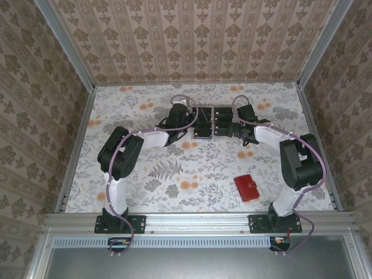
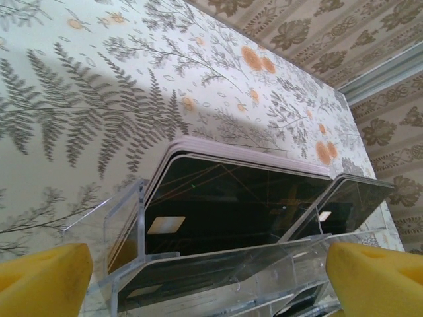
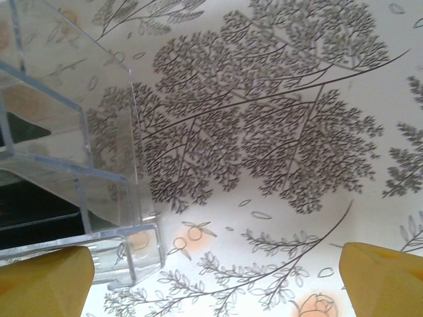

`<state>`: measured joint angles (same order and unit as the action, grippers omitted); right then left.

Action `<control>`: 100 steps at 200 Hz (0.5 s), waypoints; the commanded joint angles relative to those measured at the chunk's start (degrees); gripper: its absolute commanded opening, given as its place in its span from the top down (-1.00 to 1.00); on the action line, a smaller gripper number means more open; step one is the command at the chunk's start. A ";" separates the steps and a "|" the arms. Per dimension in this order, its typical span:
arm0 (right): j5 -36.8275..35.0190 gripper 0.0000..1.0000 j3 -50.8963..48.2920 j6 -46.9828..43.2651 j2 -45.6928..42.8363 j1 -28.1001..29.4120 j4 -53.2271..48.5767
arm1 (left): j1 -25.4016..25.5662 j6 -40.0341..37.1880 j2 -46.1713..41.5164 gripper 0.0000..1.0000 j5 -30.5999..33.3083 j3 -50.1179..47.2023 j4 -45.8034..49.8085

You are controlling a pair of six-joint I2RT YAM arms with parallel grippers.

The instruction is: Put the credit cards into the card holder

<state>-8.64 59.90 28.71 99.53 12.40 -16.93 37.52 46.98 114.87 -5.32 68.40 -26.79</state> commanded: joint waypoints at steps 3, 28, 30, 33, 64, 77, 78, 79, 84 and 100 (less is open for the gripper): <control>-0.75 -0.93 1.46 -0.04 1.01 -0.88 -1.17 | 0.89 1.27 1.47 -1.00 -0.57 2.63 -1.53; 2.24 -0.94 0.56 -0.75 -1.70 -1.07 -2.48 | 0.59 1.14 1.35 -1.00 0.61 2.33 -1.28; 2.65 -0.94 0.39 -0.76 -2.08 -1.07 -2.62 | 0.51 1.11 1.26 -1.00 0.78 2.17 -1.28; 3.28 -0.94 0.13 -0.69 -2.75 -1.07 -2.80 | 0.41 1.10 1.12 -1.00 0.90 1.99 -1.26; 8.81 -0.92 -5.35 0.67 -12.99 -0.81 -5.04 | -1.70 1.49 -1.14 -1.00 1.60 -1.51 -2.86; 9.05 -0.91 -7.23 1.45 -16.93 -0.32 -7.14 | -2.84 1.62 -2.19 -1.00 1.62 -3.32 -3.82; 9.02 -0.91 -7.37 1.53 -17.23 -0.25 -7.32 | -2.95 1.62 -2.28 -1.00 1.63 -3.47 -3.85; 8.97 -0.91 -7.49 1.62 -17.60 -0.18 -7.63 | -3.10 1.67 -2.37 -1.00 1.58 -3.59 -3.91; 8.82 -0.90 -8.14 1.90 -18.94 0.07 -8.96 | -3.49 1.77 -2.81 -0.99 1.63 -4.10 -4.12; 7.47 -0.86 -9.79 2.35 -23.09 1.58 -13.41 | -4.96 1.84 -4.40 -1.00 1.36 -6.23 -4.81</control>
<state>-1.91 52.62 29.36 81.54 12.19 -22.26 34.81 48.01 114.59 -4.64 64.86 -28.95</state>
